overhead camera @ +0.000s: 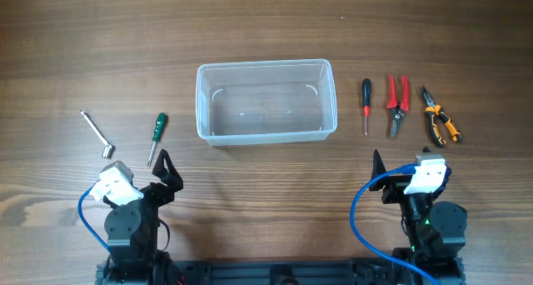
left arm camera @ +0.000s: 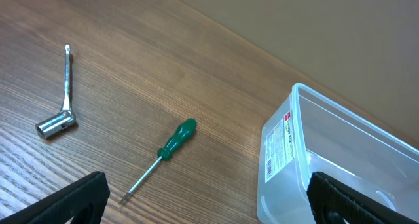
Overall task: Pack container
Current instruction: 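Raise both arms from rest toward the tools on each side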
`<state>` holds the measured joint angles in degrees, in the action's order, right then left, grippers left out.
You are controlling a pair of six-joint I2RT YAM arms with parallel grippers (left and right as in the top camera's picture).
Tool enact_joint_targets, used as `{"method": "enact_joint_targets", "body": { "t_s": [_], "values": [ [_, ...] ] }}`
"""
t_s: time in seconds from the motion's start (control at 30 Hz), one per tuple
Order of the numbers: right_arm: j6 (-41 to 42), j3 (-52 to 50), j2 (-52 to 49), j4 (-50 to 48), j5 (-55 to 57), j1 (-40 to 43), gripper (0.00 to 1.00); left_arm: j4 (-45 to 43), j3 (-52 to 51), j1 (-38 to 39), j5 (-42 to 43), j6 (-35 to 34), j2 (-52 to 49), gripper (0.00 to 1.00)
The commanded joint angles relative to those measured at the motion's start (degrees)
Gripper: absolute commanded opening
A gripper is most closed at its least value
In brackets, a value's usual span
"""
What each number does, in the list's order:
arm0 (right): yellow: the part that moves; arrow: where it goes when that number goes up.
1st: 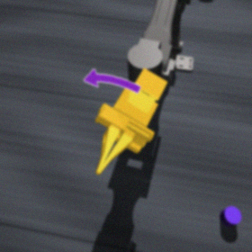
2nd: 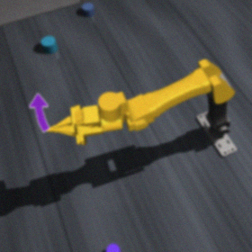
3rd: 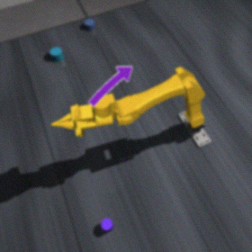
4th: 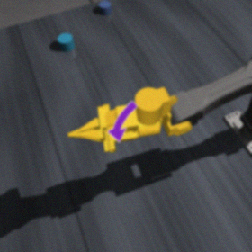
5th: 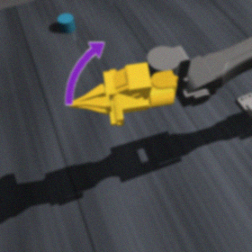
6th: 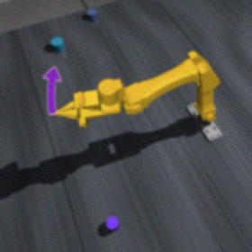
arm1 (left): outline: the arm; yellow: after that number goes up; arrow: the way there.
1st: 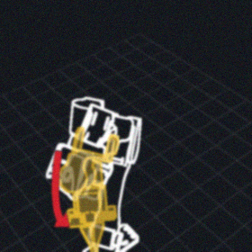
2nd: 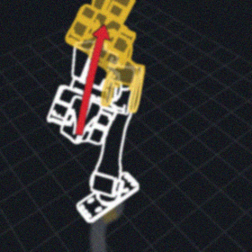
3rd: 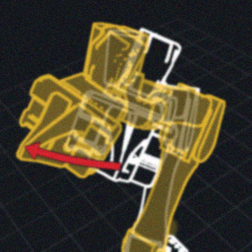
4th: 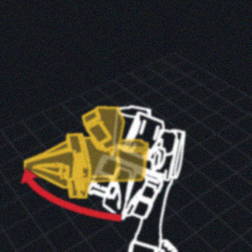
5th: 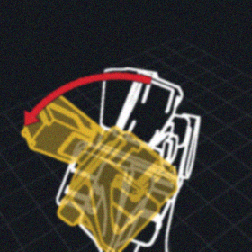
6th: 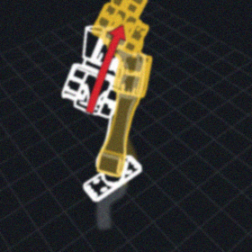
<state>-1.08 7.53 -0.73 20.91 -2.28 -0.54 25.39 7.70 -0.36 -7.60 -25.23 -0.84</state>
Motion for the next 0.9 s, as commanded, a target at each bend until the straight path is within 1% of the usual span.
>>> {"method": "enact_joint_targets", "body": {
  "t_s": [0.0, 0.67, 0.73, 0.8, 0.83, 0.87],
  "values": [
    [1.09, -0.28, 0.57, -0.33, 1.03, 0.09, 1.0, -0.07, -0.35, 0.22, 0.5, -0.74, 0.46, 1.0],
    [1.4, -0.28, 0.57, -0.87, 0.59, 0.07, 1.0, -0.31, -0.35, 0.22, 0.48, -0.74, 0.46, 1.0],
    [1.68, -0.28, 0.57, -0.92, -2.1, 0.09, 1.0, -0.55, -0.35, 0.22, 1.03, -0.79, 0.46, 1.0],
    [1.73, -0.26, 0.55, -2.23, -8.85, 0.09, 1.0, -1.88, -0.07, 0.22, 3.3, -0.74, 0.46, 0.99],
    [3.32, -0.09, 0.13, -3.45, -11.15, 0.09, 1.0, -2.71, 0.59, 0.2, 3.23, -0.7, 0.44, 1.0],
    [6.29, 0.72, -0.9, -3.82, -10.93, 0.09, 1.0, -5.33, 1.86, 0.2, 2.73, 0.17, -0.04, 1.0]
  ]
}}
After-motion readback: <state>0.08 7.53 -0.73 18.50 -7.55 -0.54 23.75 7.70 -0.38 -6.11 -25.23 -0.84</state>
